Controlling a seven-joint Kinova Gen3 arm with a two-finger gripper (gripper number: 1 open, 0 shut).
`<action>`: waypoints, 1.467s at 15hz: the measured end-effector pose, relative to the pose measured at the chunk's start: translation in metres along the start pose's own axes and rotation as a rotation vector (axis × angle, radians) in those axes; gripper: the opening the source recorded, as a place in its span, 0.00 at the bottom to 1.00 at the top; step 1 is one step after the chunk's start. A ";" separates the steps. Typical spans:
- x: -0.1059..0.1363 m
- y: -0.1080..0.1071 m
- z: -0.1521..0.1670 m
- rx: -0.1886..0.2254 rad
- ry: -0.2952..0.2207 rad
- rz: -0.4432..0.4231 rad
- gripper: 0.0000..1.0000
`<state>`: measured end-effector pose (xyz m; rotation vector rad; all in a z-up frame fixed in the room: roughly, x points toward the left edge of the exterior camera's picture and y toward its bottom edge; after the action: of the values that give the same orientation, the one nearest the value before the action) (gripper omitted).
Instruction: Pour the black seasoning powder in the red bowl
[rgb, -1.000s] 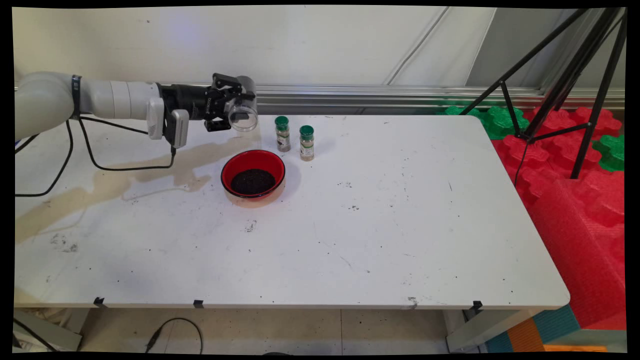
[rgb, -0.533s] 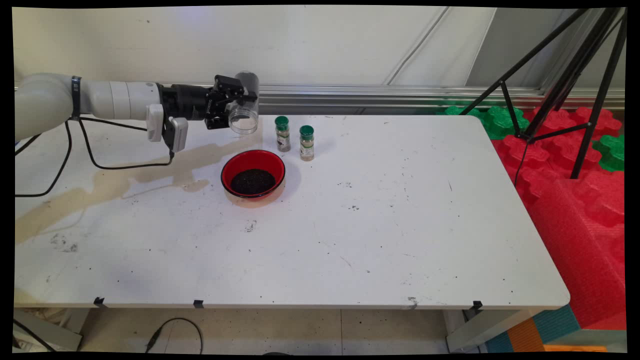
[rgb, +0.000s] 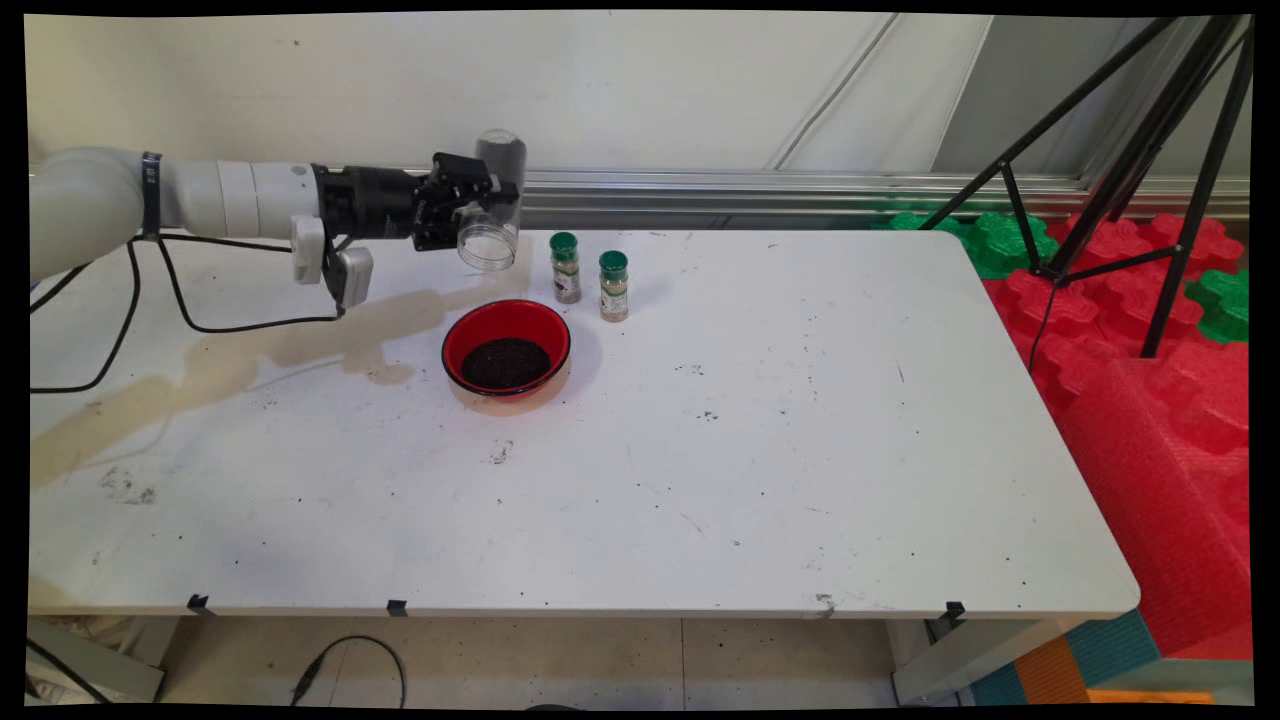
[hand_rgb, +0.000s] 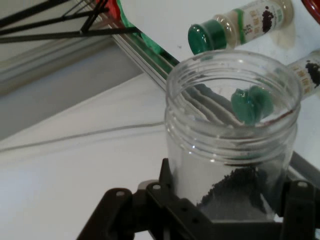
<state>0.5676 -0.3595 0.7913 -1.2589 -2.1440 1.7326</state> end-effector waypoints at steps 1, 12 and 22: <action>0.000 -0.001 0.000 0.004 0.002 0.025 0.00; 0.000 -0.005 -0.001 0.047 0.026 0.257 0.00; 0.003 -0.008 -0.002 0.069 0.046 0.361 0.00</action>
<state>0.5625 -0.3555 0.7978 -1.7339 -1.9032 1.8605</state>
